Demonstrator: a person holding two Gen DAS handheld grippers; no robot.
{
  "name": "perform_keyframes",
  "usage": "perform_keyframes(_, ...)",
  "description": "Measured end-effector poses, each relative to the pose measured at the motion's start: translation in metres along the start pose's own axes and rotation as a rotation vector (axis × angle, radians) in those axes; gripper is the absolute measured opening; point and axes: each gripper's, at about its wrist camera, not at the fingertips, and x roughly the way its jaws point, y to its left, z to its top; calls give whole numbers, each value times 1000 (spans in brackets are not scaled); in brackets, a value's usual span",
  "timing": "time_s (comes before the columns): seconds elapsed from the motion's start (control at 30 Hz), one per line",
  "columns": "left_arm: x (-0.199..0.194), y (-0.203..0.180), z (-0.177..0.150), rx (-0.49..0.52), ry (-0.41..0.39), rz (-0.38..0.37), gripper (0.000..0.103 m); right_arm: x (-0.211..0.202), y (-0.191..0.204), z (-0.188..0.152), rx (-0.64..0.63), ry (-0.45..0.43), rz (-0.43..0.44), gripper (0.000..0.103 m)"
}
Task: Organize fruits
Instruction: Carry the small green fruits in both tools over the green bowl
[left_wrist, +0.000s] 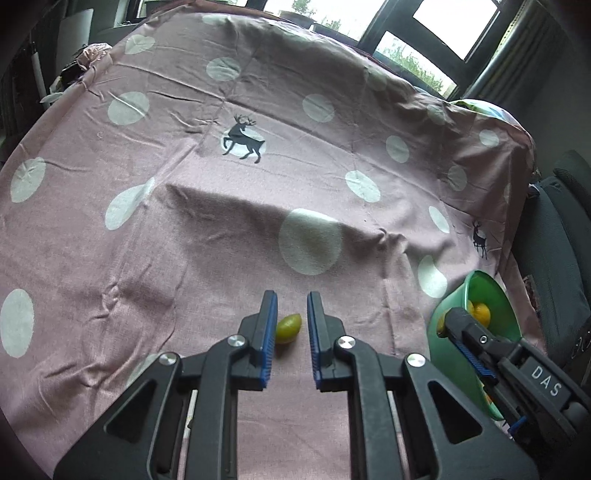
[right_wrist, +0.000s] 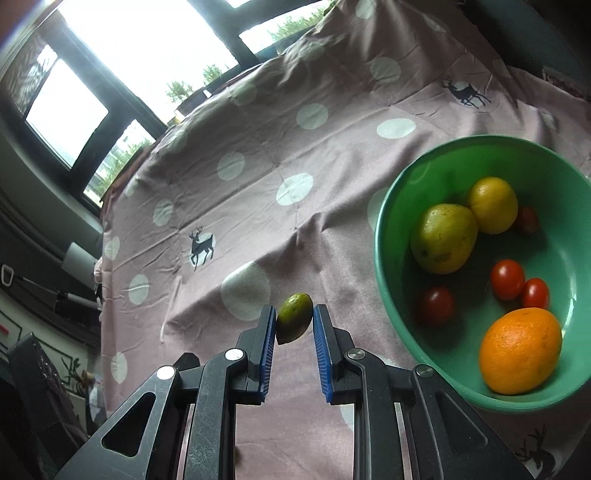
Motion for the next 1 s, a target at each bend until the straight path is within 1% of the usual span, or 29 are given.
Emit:
perform_keyframes(0.03,2,-1,0,8,9,-12,14,-2,-3,1,7,-4,0,23)
perform_keyframes(0.07,4,-1,-1,21,19,-8,18,-4,-5,2,14,-7,1,23)
perform_keyframes(0.13,10,-5,-5,58,52,8,18,-8,-9,3,27,-16,4,23)
perform_keyframes(0.17,15,-6,-5,79,69,10,21,-10,-11,3,32,-22,4,23)
perform_keyframes(0.2,18,-6,-4,104,76,13,21,-12,-13,4,36,-28,6,23)
perform_keyframes(0.23,20,-4,-2,113,65,29,23,-14,-15,5,40,-32,7,23)
perform_keyframes(0.3,26,3,5,114,42,80,28,-16,-18,5,53,-34,16,23)
perform_keyframes(0.33,30,8,8,102,46,93,31,-18,-20,5,59,-34,21,22)
perform_keyframes(0.37,35,13,11,81,60,79,34,-18,-21,5,64,-34,23,22)
perform_keyframes(0.4,42,19,13,57,80,53,34,-20,-22,6,67,-38,24,22)
perform_keyframes(0.47,55,26,15,27,137,27,34,-22,-23,7,67,-49,19,22)
perform_keyframes(0.57,65,28,13,29,199,19,33,-22,-26,8,74,-45,17,22)
perform_keyframes(0.7,66,23,12,66,179,54,34,-21,-30,9,89,-42,10,22)
perform_keyframes(0.83,69,23,14,71,151,42,32,-19,-29,8,90,-32,20,22)
perform_keyframes(0.9,71,24,14,71,143,36,22,-19,-28,7,84,-30,16,22)
perform_keyframes(0.93,71,23,14,77,139,45,18,-20,-27,7,82,-31,15,22)
perform_keyframes(1.0,71,20,12,95,143,56,18,-21,-27,7,83,-34,19,22)
